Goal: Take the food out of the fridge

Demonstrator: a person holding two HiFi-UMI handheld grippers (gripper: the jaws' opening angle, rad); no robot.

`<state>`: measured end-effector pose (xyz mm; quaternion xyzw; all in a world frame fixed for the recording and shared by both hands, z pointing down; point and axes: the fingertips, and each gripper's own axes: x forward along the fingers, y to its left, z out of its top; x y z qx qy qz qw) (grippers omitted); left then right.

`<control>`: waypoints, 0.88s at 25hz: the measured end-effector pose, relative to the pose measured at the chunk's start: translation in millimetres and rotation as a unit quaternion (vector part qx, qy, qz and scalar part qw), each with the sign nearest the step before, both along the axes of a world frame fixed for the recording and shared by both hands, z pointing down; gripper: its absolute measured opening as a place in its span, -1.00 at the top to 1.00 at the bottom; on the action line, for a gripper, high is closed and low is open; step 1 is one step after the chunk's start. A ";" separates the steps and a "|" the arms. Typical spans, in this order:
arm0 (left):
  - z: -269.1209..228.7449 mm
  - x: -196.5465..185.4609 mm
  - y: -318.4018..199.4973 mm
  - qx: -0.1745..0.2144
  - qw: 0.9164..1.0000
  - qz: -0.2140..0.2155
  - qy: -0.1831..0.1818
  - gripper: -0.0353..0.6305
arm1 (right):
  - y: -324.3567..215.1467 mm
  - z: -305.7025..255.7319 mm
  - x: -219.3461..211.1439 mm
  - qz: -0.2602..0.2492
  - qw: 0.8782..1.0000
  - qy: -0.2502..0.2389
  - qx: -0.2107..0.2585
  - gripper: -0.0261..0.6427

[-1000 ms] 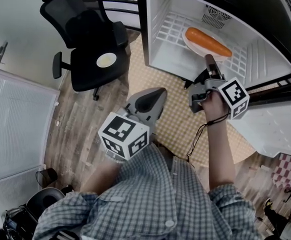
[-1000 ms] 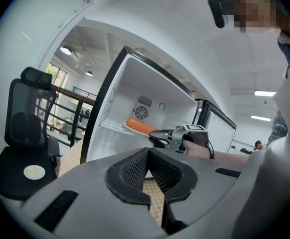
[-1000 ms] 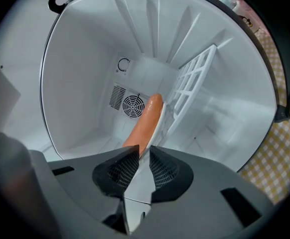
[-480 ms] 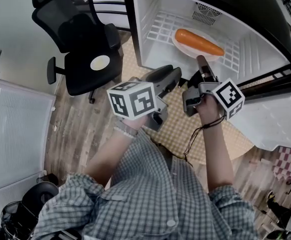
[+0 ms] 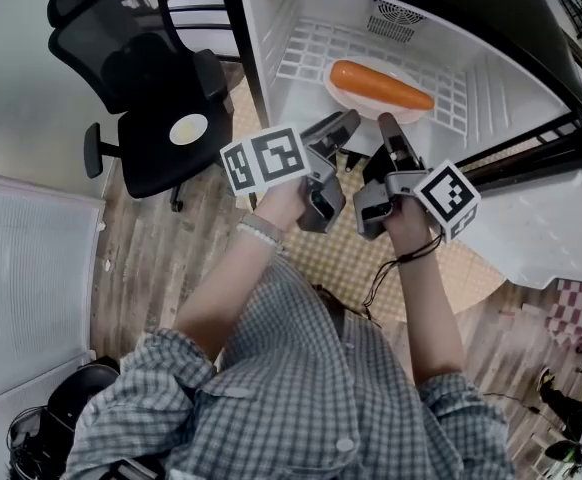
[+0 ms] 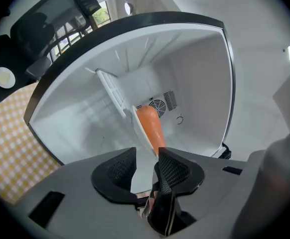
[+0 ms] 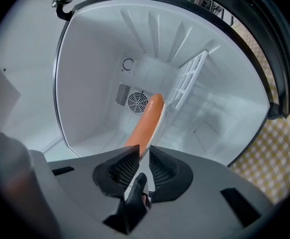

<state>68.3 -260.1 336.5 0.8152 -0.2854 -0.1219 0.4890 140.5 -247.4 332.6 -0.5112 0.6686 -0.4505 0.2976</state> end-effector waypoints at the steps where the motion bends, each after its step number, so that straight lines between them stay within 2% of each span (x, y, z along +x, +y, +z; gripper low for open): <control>1: -0.5 1.0 -1.2 -0.002 1.000 0.000 0.006 0.50 | 1.2 0.3 -0.4 -0.002 1.000 0.001 0.000 0.75; 4: -4.1 3.3 -3.4 -0.003 1.000 0.002 0.019 0.50 | 4.5 0.6 -1.9 -0.008 1.000 0.008 0.002 0.75; 7: -4.3 4.9 -4.2 -0.001 1.000 0.005 0.015 0.53 | 7.6 0.6 -3.8 -0.016 1.000 0.014 0.008 0.75; 10: -2.8 4.6 -4.1 -0.002 1.000 0.009 0.012 0.67 | 10.7 1.8 -5.6 -0.020 1.000 0.022 0.008 0.75; 16: -0.5 4.0 1.7 0.010 1.000 0.016 -0.002 0.66 | 17.2 2.0 -6.1 -0.027 0.997 0.066 0.009 0.75; 22: -0.7 3.2 11.8 0.022 0.999 0.028 -0.014 0.65 | 25.3 -2.9 -11.3 -0.040 0.997 0.065 0.027 0.75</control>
